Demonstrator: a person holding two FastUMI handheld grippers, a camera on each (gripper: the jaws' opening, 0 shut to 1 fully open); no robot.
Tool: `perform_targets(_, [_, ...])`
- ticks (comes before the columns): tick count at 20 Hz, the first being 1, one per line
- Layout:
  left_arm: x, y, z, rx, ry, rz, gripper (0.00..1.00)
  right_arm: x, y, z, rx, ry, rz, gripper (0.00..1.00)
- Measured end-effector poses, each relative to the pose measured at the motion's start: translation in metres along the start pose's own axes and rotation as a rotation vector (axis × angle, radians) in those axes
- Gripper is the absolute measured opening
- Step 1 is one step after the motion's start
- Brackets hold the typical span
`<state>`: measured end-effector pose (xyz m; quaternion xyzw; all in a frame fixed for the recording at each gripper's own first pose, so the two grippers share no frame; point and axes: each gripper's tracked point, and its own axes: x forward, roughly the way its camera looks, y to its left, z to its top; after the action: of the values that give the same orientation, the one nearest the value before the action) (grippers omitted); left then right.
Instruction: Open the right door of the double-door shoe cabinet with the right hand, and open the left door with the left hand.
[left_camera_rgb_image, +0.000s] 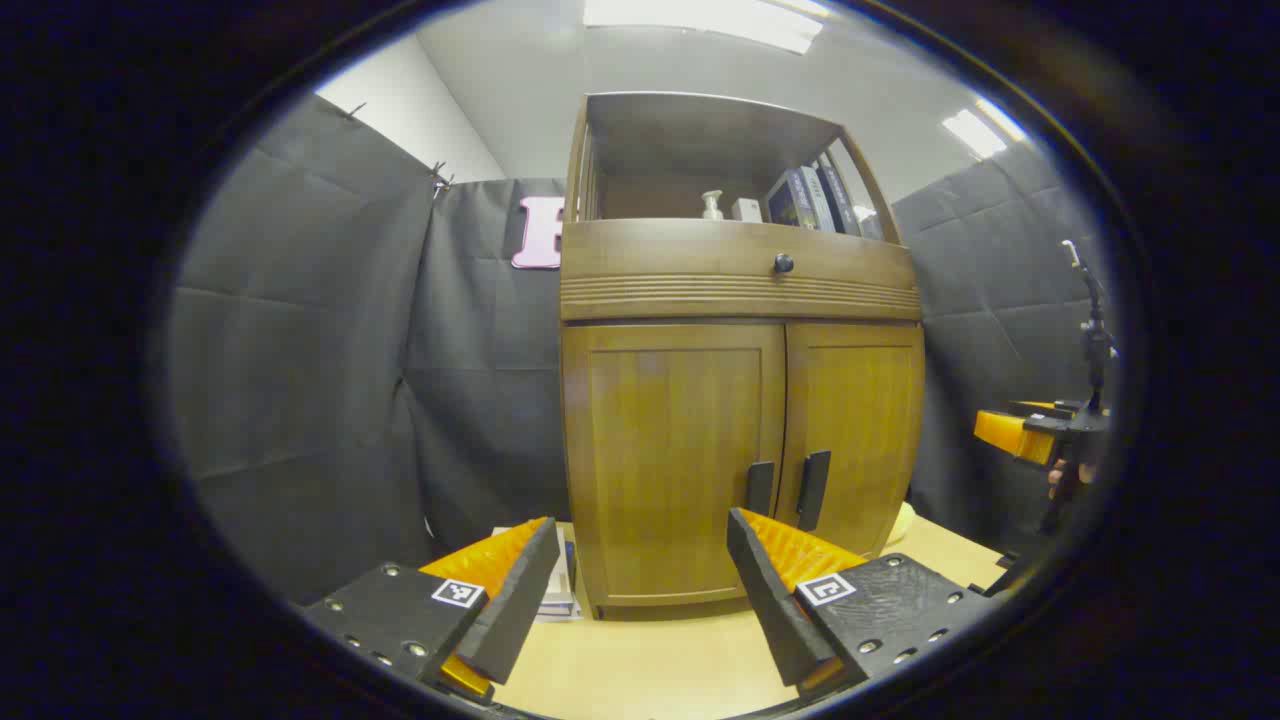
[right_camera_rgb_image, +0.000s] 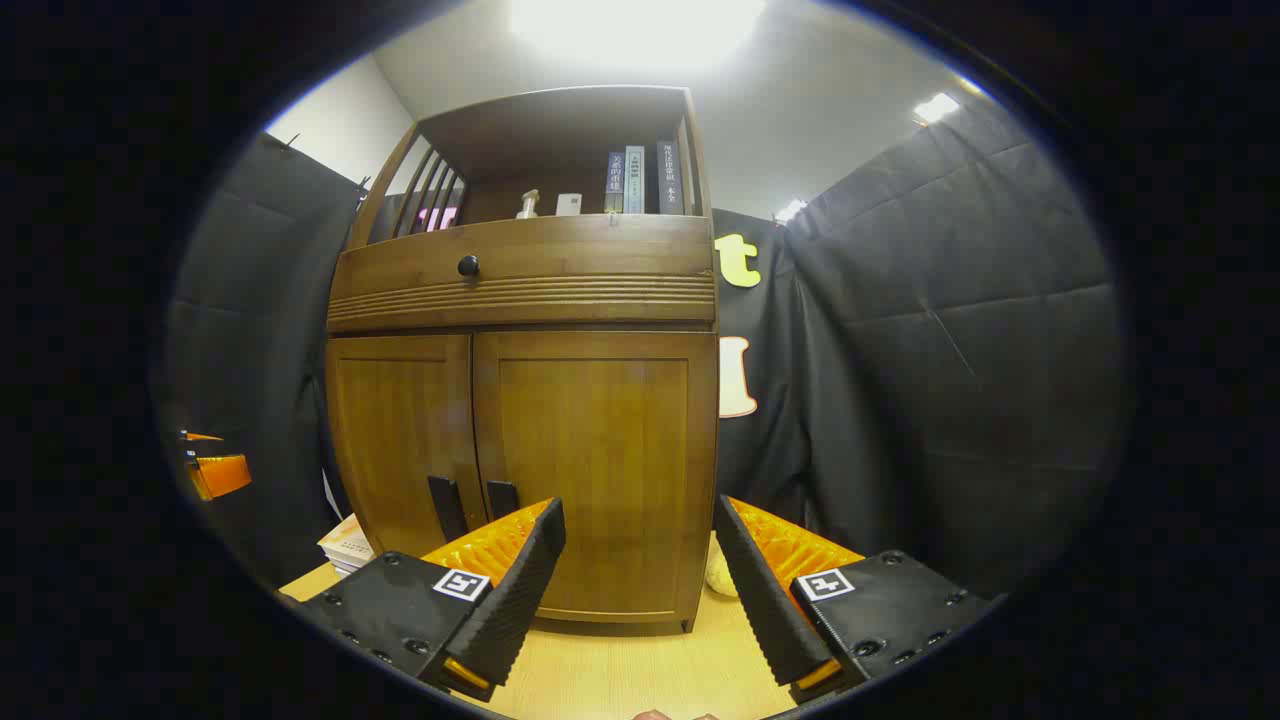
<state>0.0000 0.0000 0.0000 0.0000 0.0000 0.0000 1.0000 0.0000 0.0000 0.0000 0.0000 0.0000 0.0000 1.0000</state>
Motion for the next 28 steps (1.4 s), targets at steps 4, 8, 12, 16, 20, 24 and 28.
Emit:
perform_targets(4, [-0.004,0.004,-0.007,-0.055,-0.009,0.008,0.98,-0.004,0.002,0.000,0.000,0.003,-0.005,0.95])
perform_targets(8, [-0.003,0.008,-0.007,-0.071,-0.010,0.012,0.98,-0.010,0.000,-0.001,0.000,0.008,-0.015,0.95])
perform_targets(12, [-0.009,0.007,-0.004,-0.049,-0.024,0.019,0.98,-0.007,0.003,-0.004,0.011,0.031,-0.015,0.96])
perform_targets(16, [-0.017,0.014,-0.004,-0.047,-0.029,0.040,0.98,-0.003,0.015,-0.001,0.026,0.034,0.012,0.96])
perform_targets(20, [-0.030,0.023,-0.008,-0.021,-0.031,0.065,0.98,0.004,0.028,0.000,0.016,0.035,0.040,0.94])
perform_targets(24, [-0.039,0.033,-0.021,-0.019,-0.002,0.097,0.98,0.016,0.046,-0.001,0.010,0.039,0.073,0.94])
perform_targets(28, [-0.050,0.043,-0.032,-0.037,0.025,0.140,0.98,0.033,0.068,-0.003,0.034,0.053,0.122,0.94])
